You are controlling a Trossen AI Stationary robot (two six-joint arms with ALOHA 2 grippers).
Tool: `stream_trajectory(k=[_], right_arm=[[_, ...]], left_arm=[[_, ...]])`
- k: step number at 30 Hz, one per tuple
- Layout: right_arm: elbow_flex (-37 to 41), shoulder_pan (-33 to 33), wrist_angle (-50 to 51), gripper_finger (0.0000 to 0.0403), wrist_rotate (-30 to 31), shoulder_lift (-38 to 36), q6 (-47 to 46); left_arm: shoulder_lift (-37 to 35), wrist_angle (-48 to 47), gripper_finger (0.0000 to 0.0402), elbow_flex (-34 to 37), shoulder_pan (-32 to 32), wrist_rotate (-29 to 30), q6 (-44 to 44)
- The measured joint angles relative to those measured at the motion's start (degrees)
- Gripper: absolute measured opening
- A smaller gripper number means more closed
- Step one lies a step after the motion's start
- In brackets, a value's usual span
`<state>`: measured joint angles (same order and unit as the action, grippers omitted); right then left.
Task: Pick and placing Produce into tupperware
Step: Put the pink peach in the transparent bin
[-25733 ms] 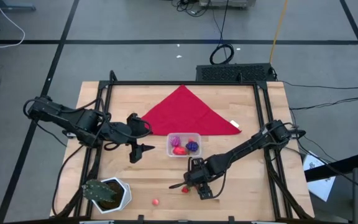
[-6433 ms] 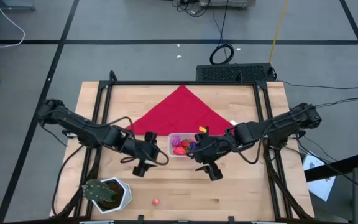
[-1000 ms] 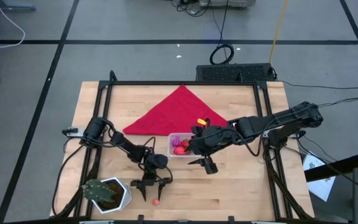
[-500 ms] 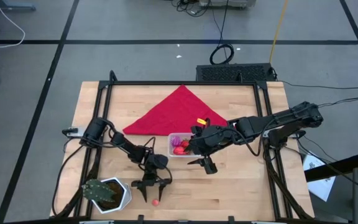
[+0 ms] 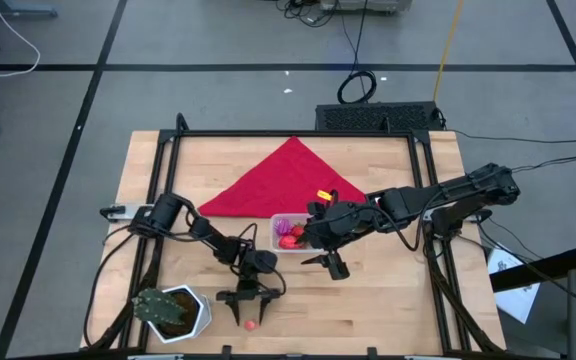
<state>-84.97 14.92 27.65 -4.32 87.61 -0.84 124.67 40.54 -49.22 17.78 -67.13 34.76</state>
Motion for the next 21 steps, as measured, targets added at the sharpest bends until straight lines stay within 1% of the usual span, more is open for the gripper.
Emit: stream_trajectory(k=[4,9,15,21], right_arm=[[0.0,0.0,0.1,0.0228,0.0,0.0,-0.2],[0.0,0.0,0.5,0.0228,0.0,0.0,-0.2],[0.0,0.0,0.4,0.0228,0.0,0.0,-0.1],[0.0,0.0,0.4,0.0228,0.0,0.0,-0.2]], left_arm=[[0.2,0.3,0.0296,-0.8,-0.2,-0.9,0.0],[0.2,0.7,0.0296,-0.9,0.5,-0.5,0.1],[0.2,2.5,0.0296,-0.9,2.7,4.2,0.5],[0.2,3.8,0.0296,-0.9,3.4,4.6,-0.8]])
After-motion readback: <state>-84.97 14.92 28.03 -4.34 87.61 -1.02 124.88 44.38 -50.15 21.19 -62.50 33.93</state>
